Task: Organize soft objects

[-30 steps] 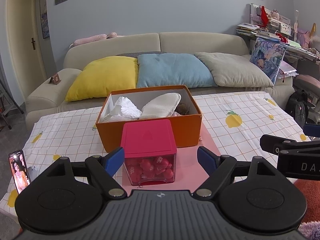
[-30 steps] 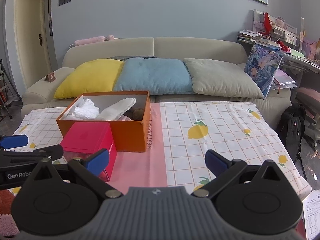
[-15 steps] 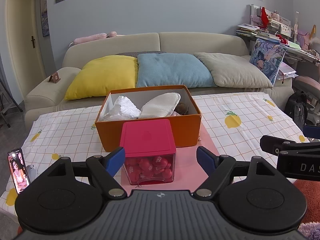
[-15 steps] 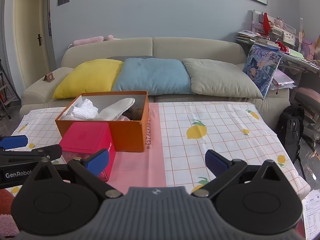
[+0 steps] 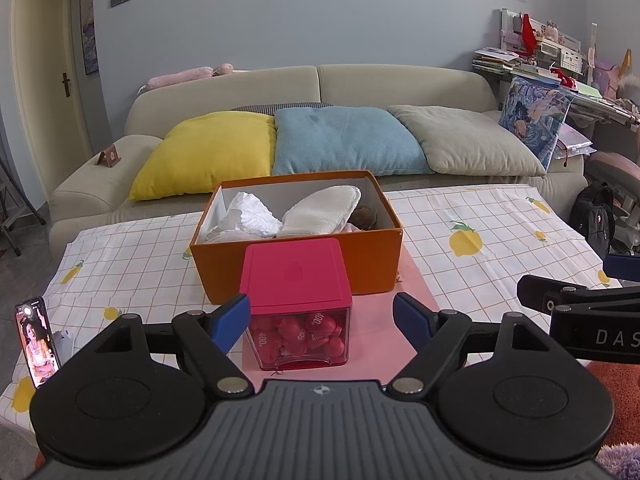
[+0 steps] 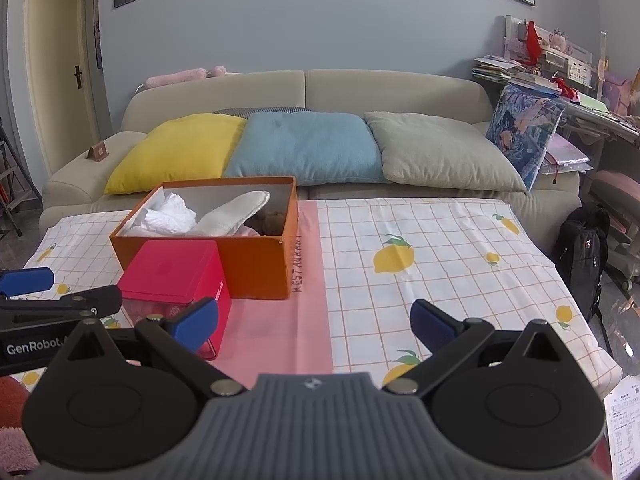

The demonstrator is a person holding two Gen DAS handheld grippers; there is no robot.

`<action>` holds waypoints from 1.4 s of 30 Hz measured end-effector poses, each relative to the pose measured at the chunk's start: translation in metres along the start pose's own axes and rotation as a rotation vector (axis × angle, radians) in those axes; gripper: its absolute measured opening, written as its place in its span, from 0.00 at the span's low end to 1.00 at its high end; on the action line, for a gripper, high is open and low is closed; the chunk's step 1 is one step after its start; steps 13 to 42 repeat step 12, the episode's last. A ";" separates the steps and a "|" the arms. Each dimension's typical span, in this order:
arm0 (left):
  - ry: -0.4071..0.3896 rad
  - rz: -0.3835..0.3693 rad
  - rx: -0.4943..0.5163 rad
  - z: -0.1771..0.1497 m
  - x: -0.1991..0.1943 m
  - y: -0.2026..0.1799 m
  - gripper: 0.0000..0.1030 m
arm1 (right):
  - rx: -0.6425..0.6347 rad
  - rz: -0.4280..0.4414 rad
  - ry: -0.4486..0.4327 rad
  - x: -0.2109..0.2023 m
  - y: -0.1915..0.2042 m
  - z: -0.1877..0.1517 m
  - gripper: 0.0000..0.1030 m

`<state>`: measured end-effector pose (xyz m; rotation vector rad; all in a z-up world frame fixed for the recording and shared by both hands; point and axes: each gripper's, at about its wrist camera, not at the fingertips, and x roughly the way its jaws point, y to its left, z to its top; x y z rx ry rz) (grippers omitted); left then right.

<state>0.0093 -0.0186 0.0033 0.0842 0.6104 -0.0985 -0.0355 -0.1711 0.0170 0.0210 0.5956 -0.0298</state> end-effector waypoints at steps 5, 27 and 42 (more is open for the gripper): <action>-0.001 0.000 0.001 0.000 0.000 0.000 0.92 | 0.000 0.000 0.003 0.001 0.000 0.000 0.97; -0.003 -0.003 0.003 0.000 -0.001 0.000 0.92 | 0.002 0.000 0.009 0.003 0.000 -0.001 0.97; -0.003 -0.003 0.003 0.000 -0.001 0.000 0.92 | 0.002 0.000 0.009 0.003 0.000 -0.001 0.97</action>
